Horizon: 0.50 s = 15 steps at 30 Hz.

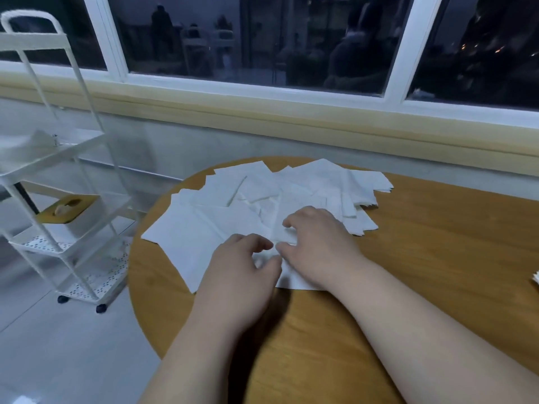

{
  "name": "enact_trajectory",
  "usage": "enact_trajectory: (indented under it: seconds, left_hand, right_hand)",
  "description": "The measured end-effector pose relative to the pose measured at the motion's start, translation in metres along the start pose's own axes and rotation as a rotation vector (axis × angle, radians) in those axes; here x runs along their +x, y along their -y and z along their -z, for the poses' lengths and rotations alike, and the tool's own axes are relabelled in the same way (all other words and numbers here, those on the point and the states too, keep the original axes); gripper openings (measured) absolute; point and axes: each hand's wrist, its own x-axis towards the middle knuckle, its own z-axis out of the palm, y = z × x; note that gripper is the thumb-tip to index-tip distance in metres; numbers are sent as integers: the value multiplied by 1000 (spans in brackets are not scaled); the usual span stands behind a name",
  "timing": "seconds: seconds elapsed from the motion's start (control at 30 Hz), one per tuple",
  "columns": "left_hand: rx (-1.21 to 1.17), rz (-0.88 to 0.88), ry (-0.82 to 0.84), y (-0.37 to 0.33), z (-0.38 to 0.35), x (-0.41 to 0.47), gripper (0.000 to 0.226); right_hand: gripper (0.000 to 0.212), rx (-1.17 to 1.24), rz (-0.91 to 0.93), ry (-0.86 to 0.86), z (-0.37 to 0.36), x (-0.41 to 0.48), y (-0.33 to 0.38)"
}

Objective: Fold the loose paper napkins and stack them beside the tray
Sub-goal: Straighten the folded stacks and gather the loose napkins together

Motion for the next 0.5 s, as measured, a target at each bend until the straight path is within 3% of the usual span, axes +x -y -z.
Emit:
enact_trajectory:
  seconds: [0.2, 0.5]
  left_hand:
    - [-16, -19, 16, 2, 0, 7, 20]
    - [-35, -8, 0, 2, 2, 5, 21]
  right_hand:
    - [20, -3, -1, -1, -9, 14, 2]
    - [12, 253, -61, -54, 1, 5, -10]
